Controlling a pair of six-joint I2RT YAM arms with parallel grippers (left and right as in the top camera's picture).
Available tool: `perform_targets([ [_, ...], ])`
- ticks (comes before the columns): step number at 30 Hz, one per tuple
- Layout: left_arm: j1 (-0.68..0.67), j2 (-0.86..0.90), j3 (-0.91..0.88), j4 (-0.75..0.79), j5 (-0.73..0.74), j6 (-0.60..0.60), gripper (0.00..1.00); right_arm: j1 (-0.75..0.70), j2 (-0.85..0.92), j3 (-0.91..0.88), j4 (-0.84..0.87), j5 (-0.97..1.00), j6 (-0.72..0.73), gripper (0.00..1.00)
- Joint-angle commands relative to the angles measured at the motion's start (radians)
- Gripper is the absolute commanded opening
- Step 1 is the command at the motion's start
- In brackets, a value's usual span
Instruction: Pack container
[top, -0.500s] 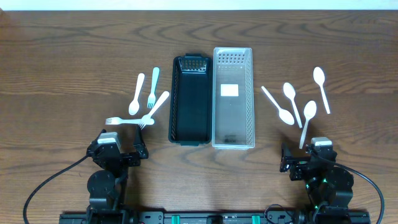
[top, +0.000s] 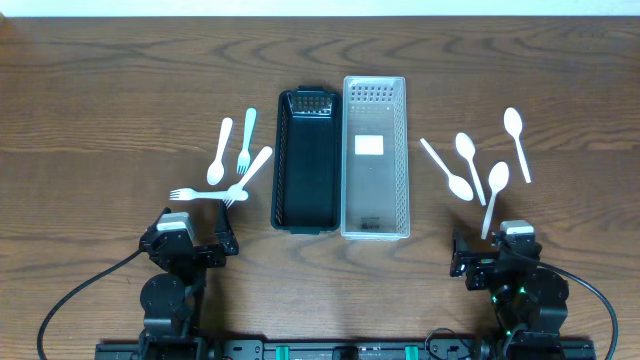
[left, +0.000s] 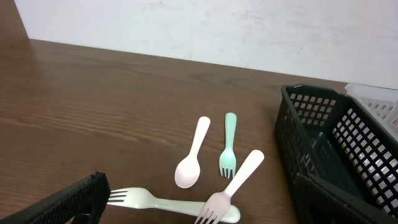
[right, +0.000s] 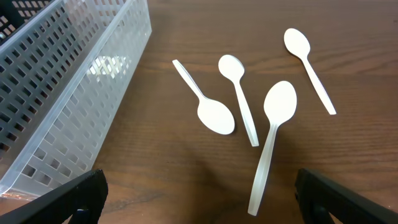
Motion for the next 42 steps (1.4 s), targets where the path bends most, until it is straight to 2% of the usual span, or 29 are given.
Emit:
perform_targets([
  [1, 0.004, 0.005, -0.015, -0.036, -0.005, 0.013, 0.98, 0.007, -0.008, -0.005, 0.003, -0.008, 0.014, 0.99],
  [15, 0.004, 0.005, -0.015, -0.036, -0.005, 0.013, 0.98, 0.007, -0.008, -0.005, 0.006, -0.016, 0.016, 0.99],
  [20, 0.004, 0.005, -0.016, -0.036, -0.005, 0.013, 0.98, 0.007, -0.008, -0.002, -0.005, -0.164, 0.285, 0.99],
  [23, 0.004, 0.005, -0.015, -0.036, -0.005, 0.013, 0.98, 0.007, -0.008, -0.002, 0.001, -0.190, 0.475, 0.99],
  [24, 0.004, 0.005, -0.015, -0.036, -0.005, 0.013, 0.98, 0.007, -0.008, -0.002, 0.003, -0.191, 0.484, 0.99],
  [30, 0.004, 0.005, -0.016, -0.036, 0.008, 0.005, 0.98, 0.007, -0.007, -0.002, 0.015, -0.255, 0.392, 0.99],
  [35, 0.003, 0.007, -0.015, -0.032, 0.066, -0.084, 0.98, 0.007, 0.021, 0.020, 0.017, -0.257, 0.364, 0.99],
  [39, 0.003, 0.016, 0.010, -0.067, 0.209, -0.126, 0.98, 0.007, 0.136, 0.083, -0.007, -0.201, 0.268, 0.99],
  [42, 0.003, 0.052, 0.047, -0.141, 0.217, -0.127, 0.98, 0.007, 0.298, 0.178, -0.028, -0.138, 0.211, 0.99],
])
